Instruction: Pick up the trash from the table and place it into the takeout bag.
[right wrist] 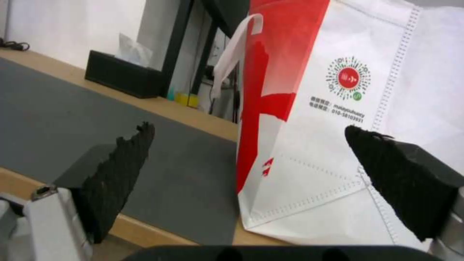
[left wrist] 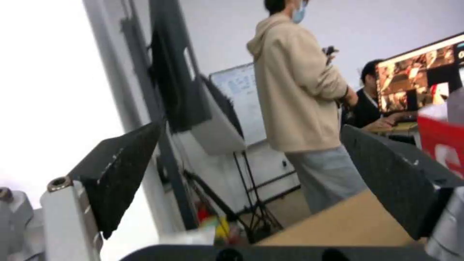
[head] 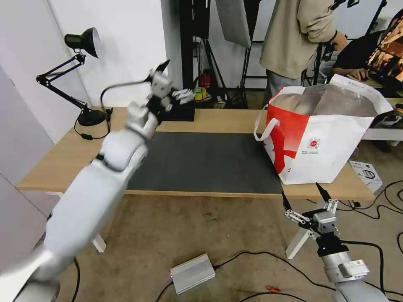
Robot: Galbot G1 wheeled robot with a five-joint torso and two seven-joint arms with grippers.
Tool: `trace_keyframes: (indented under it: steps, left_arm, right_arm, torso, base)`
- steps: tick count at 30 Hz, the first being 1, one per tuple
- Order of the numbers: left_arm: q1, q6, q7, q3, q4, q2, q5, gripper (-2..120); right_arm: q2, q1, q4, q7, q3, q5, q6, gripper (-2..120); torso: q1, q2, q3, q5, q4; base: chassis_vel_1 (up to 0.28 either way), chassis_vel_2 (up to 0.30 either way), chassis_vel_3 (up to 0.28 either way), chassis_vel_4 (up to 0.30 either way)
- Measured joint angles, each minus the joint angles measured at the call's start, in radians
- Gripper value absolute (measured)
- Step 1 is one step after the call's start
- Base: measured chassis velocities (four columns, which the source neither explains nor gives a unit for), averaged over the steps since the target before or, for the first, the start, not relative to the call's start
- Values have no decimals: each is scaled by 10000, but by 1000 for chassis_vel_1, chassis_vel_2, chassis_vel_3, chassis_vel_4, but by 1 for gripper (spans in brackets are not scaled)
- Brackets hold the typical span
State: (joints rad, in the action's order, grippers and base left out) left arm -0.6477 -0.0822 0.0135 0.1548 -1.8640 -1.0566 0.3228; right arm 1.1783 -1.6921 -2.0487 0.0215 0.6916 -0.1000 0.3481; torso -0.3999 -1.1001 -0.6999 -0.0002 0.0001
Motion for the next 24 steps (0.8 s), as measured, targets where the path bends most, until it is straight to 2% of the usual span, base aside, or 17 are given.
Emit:
trace_keyframes:
  steps: [2, 5, 6, 10, 11, 15, 24]
  left_arm:
    - [-425, 54, 14, 268, -199, -38, -88, 100]
    - [-1922, 209, -12, 1325, -839, -317, -392, 100]
    - [-1922, 209, -12, 1325, -839, -317, -392, 100]
    - [-3555, 527, -238, 2664, -1367, -771, -807, 100]
    - [-3555, 527, -238, 2664, -1367, -771, -807, 100]
    - [-4849, 821, -468, 3676, -1935, -1083, -1044, 100]
    - [-6437, 1250, -668, 4868, -2683, -1830, -1289, 100]
  right_arm:
    - [0, -1, 0, 0, 0, 0, 0, 100]
    - [0, -2, 0, 1, 0, 0, 0, 100]
    - [0, -2, 0, 1, 0, 0, 0, 100]
    - [0, -1, 0, 0, 0, 0, 0, 100]
    - [0, -1, 0, 0, 0, 0, 0, 100]
    - [0, -1, 0, 0, 0, 0, 0, 100]
    - [0, -1, 0, 0, 0, 0, 0, 100]
  torso:
    - [-1, 1, 0, -1, 0]
    - [0, 0, 0, 1, -1]
    - [0, 0, 0, 1, -1]
    - [0, 0, 1, 0, 0]
    - [0, 0, 1, 0, 0]
    - [0, 0, 1, 2, 0]
    - [0, 0, 0, 3, -1]
  base:
    - [0, 0, 0, 0]
    - [0, 0, 0, 0]
    - [0, 0, 0, 0]
    - [0, 0, 0, 0]
    - [0, 0, 0, 0]
    - [0, 0, 0, 0]
    - [0, 0, 0, 0]
